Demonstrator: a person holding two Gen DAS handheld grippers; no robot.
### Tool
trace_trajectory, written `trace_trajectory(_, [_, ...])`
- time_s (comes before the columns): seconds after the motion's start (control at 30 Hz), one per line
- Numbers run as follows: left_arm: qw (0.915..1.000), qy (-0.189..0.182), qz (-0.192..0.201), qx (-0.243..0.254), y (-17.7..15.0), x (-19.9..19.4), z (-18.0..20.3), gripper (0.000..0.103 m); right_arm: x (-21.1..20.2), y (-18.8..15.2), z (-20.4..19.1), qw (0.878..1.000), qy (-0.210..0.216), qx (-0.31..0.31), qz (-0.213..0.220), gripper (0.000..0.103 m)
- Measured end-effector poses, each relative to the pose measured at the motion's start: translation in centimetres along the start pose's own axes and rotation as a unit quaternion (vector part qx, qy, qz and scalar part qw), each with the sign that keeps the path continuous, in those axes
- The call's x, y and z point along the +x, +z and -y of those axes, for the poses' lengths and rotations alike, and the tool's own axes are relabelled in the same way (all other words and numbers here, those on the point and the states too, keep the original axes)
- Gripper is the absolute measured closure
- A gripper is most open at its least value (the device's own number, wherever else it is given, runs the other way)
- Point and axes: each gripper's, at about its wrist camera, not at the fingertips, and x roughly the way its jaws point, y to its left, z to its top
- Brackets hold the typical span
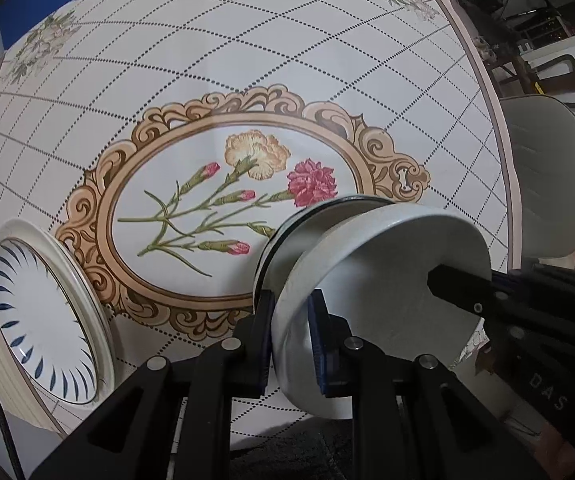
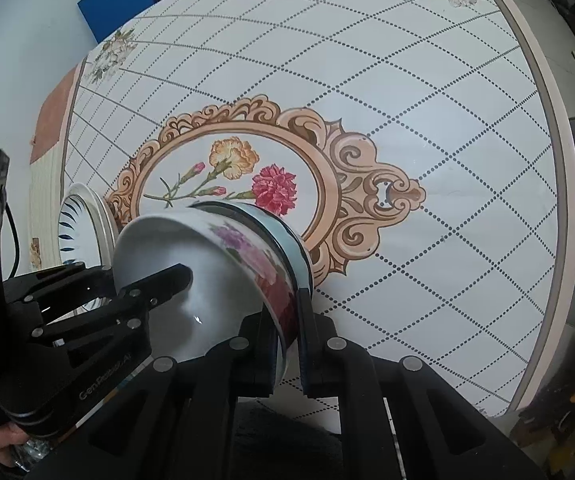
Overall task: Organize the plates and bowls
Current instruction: 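Carry the floral-exterior bowl onto the bowl stack and lower it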
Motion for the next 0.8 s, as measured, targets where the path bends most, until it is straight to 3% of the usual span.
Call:
trace_trajectory(0.7, [0.999, -0.022, -0.02, -0.033, -0.03, 0.02, -0.68, 0.085, 0.64, 0.31, 0.77, 1.0, 0.011, 0.014, -0.024, 0.093])
trace_trajectory(0.8, [0.9991, -0.022, -0.017, -0.033, -0.16, -0.14, -0.53, 0.083, 0.64, 0.26, 0.8, 0.999, 0.015, 0.012, -0.027, 0.088])
